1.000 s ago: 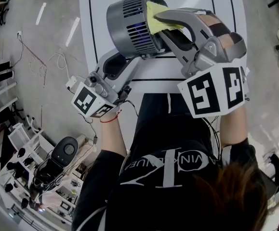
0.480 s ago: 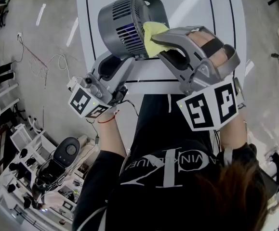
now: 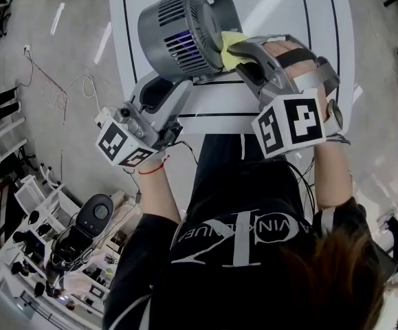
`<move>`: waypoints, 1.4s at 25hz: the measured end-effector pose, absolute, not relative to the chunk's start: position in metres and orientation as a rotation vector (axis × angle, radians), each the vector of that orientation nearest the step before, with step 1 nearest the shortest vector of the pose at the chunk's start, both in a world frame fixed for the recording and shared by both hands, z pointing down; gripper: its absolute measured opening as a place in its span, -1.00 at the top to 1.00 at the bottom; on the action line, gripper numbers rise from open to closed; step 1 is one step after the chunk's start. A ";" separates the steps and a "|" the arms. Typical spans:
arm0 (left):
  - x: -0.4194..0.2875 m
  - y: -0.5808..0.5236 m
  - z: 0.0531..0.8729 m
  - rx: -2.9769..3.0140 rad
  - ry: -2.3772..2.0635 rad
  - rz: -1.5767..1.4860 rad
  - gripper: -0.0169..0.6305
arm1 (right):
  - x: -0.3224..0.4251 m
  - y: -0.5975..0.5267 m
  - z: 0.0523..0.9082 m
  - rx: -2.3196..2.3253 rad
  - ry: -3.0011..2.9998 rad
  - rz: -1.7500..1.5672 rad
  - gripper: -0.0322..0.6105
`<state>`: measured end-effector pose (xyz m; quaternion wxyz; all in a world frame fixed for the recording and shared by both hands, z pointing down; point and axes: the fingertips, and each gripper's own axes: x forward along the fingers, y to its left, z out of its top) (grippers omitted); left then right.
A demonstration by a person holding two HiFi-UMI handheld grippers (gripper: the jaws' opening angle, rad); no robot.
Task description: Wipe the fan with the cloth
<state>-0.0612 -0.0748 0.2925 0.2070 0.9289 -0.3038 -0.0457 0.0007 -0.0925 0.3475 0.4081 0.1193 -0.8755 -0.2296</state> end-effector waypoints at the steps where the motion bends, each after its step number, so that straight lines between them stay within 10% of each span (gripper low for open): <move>1: -0.061 -0.075 0.293 2.586 -0.844 -0.129 0.58 | 0.001 -0.096 0.351 0.308 -2.197 -0.576 0.78; 35: -0.068 -0.076 0.304 2.596 -0.776 -0.128 0.61 | -0.019 -0.143 0.288 0.491 -2.163 -0.927 0.79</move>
